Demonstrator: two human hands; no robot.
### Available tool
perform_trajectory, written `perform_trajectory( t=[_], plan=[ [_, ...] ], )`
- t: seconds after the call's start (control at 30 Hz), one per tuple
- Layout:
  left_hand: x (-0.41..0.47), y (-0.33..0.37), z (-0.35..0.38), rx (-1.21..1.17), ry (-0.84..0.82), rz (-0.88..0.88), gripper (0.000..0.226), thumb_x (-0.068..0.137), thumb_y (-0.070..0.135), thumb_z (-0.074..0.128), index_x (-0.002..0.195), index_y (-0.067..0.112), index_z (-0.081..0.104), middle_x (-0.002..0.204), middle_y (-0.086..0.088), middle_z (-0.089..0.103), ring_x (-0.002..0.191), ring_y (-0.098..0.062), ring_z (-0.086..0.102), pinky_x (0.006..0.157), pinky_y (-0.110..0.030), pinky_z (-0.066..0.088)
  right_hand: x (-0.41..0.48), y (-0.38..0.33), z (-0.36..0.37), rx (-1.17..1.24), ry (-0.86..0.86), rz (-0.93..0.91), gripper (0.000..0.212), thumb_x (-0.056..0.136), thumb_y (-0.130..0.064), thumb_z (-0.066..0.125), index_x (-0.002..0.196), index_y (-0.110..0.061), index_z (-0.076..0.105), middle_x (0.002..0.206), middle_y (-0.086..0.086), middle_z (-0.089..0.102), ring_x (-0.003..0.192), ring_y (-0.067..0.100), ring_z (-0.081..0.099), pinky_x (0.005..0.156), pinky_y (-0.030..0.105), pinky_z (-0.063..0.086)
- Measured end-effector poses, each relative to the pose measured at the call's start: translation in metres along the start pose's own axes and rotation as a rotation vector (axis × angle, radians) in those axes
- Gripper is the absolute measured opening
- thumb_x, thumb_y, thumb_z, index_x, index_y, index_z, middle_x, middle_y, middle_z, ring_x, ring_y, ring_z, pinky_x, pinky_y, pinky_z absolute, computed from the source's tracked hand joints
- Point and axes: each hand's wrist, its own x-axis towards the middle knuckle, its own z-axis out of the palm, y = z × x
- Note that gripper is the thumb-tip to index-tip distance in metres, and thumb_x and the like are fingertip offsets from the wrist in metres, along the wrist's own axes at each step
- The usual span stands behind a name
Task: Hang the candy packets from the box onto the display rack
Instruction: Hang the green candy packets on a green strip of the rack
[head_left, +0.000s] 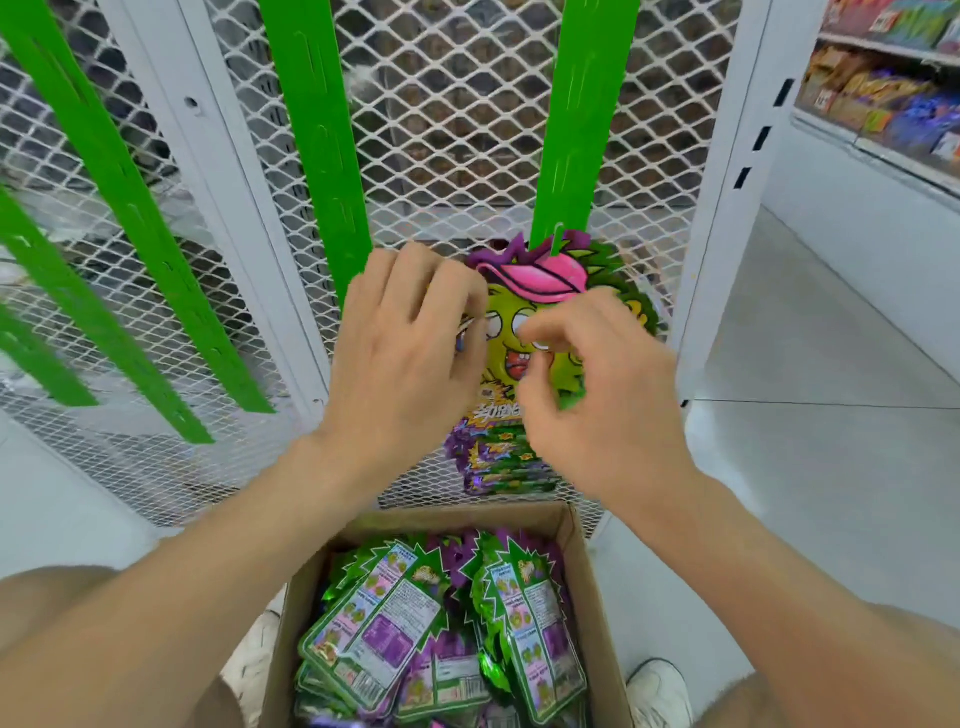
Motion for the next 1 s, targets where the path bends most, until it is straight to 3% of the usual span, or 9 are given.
perform_trajectory(
  t=[0.07, 0.2, 0.37, 0.43, 0.53, 0.63, 0.83, 0.93, 1.0],
  plan=[
    [-0.025, -0.002, 0.002, -0.034, -0.15, -0.082, 0.014, 0.085, 0.008, 0.069, 0.083, 0.014, 0.057, 0.078, -0.003, 0.059, 0.074, -0.031, 0.054, 0.063, -0.045, 0.043, -0.016, -0.007, 0.012, 0.03, -0.332, 0.058, 0.013, 0.085, -0.015, 0.062, 0.092, -0.017, 0.072, 0.081, -0.003, 0.067, 0.075, 0.018, 0.063, 0.07, 0.038, 0.055],
    [-0.091, -0.021, 0.019, 0.132, -1.056, -0.345, 0.036, 0.083, 0.056, 0.063, 0.083, 0.021, 0.06, 0.08, 0.001, 0.066, 0.079, -0.029, 0.067, 0.065, -0.036, 0.051, -0.049, -0.008, 0.036, -0.227, -0.923, -0.006, 0.017, 0.091, -0.031, 0.05, 0.086, -0.02, 0.063, 0.071, 0.0, 0.06, 0.073, 0.029, 0.064, 0.057, 0.036, 0.051],
    [-0.186, -0.053, 0.046, 0.029, -1.608, -0.529, 0.033, 0.098, 0.038, 0.059, 0.079, 0.012, 0.049, 0.073, -0.002, 0.055, 0.072, -0.025, 0.057, 0.067, -0.039, 0.05, -0.061, -0.013, 0.059, -0.276, -1.128, -0.063, 0.016, 0.099, -0.029, 0.049, 0.086, -0.02, 0.048, 0.069, -0.003, 0.035, 0.073, 0.031, 0.056, 0.057, 0.034, 0.036],
    [-0.217, -0.055, 0.046, 0.043, -1.761, -0.639, 0.036, 0.099, 0.044, 0.061, 0.109, 0.01, 0.056, 0.097, -0.007, 0.058, 0.089, -0.027, 0.058, 0.082, -0.039, 0.05, -0.061, -0.012, 0.066, -0.286, -1.158, -0.059, 0.016, 0.1, -0.028, 0.049, 0.086, -0.02, 0.046, 0.07, -0.003, 0.035, 0.066, 0.027, 0.051, 0.056, 0.033, 0.036],
    [-0.26, -0.055, 0.051, 0.104, -1.855, -0.725, 0.118, 0.077, 0.074, 0.074, 0.161, 0.007, 0.022, 0.152, -0.018, 0.041, 0.137, -0.039, 0.047, 0.113, -0.052, 0.045, -0.062, -0.011, 0.073, -0.308, -1.202, -0.053, 0.022, 0.101, -0.027, 0.05, 0.083, -0.021, 0.04, 0.072, -0.003, 0.035, 0.058, 0.015, 0.039, 0.051, 0.032, 0.031],
    [-0.284, -0.043, 0.058, 0.162, -1.821, -0.663, 0.157, 0.057, 0.091, 0.076, 0.166, 0.01, -0.003, 0.167, -0.024, 0.017, 0.15, -0.049, 0.032, 0.117, -0.062, 0.039, -0.064, -0.01, 0.08, -0.336, -1.259, -0.041, 0.026, 0.102, -0.027, 0.05, 0.081, -0.02, 0.038, 0.073, -0.002, 0.035, 0.06, 0.017, 0.041, 0.053, 0.032, 0.035],
    [-0.273, -0.026, 0.06, 0.112, -1.845, -0.445, 0.132, 0.071, 0.06, 0.089, 0.164, 0.012, 0.008, 0.146, -0.021, 0.048, 0.129, -0.042, 0.056, 0.1, -0.055, 0.055, -0.07, -0.003, 0.082, -0.397, -1.4, -0.029, 0.019, 0.104, -0.027, 0.051, 0.09, -0.016, 0.044, 0.077, 0.0, 0.04, 0.059, 0.016, 0.043, 0.052, 0.03, 0.036],
    [-0.241, -0.042, 0.056, -0.074, -1.894, -0.418, 0.094, 0.075, 0.038, 0.086, 0.15, 0.012, 0.037, 0.097, -0.005, 0.069, 0.089, -0.024, 0.07, 0.074, -0.041, 0.063, -0.07, 0.002, 0.075, -0.407, -1.489, -0.015, 0.033, 0.105, -0.029, 0.051, 0.077, -0.016, 0.041, 0.077, 0.001, 0.043, 0.059, 0.017, 0.047, 0.049, 0.03, 0.038],
    [-0.215, -0.049, 0.049, -0.035, -1.86, -0.33, 0.067, 0.075, 0.037, 0.081, 0.133, 0.015, 0.056, 0.09, -0.002, 0.071, 0.082, -0.023, 0.073, 0.074, -0.041, 0.064, -0.072, 0.008, 0.071, -0.391, -1.507, 0.019, 0.036, 0.106, -0.029, 0.052, 0.074, -0.019, 0.038, 0.078, 0.002, 0.046, 0.059, 0.017, 0.049, 0.051, 0.031, 0.041]
  ],
)
